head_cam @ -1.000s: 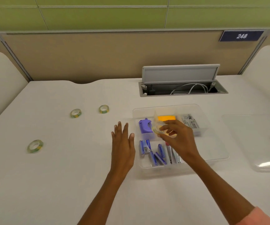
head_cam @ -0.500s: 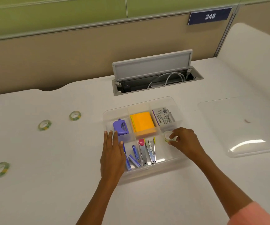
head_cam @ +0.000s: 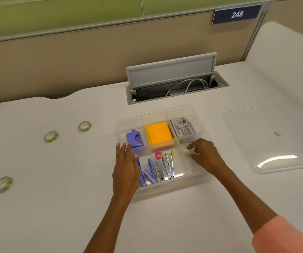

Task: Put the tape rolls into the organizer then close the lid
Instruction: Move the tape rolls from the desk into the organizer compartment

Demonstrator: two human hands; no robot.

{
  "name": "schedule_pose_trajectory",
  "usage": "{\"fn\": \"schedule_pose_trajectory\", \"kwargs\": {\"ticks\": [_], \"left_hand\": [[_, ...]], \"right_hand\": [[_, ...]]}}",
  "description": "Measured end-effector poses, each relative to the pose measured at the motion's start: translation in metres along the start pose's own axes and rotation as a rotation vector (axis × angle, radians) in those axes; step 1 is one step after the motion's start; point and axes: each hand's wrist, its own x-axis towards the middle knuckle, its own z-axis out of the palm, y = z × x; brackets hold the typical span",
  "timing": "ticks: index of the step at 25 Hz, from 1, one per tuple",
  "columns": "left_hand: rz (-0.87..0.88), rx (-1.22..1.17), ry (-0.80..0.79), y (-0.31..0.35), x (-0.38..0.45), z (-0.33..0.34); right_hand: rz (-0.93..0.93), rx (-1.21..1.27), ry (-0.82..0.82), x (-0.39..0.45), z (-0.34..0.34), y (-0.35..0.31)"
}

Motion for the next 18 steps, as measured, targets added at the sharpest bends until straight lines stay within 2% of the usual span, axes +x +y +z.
{"fn": "schedule_pose_trajectory", "kwargs": {"ticks": [7,13,16,18], "left_hand": [[-0.008,-0.018,-0.005,-0.002,0.001,0.001],[0.024,-0.084,0.021,-0.005,0.003,0.001],[0.052,-0.245,0.118,-0.003,0.0,-0.007],[0.061,-0.287,0.189,-0.007,0.001,-0.013]], "right_hand": [[-0.002,0.031,0.016,-0.004,0.001,-0.001],[-0.03,-0.065,0.005,-0.007,-0.004,-0.008],[-0.042,-0.131,0.059,-0.014,-0.011,-0.023],[-0.115,-0.104,0.136,-0.016,-0.016,-0.039]]}}
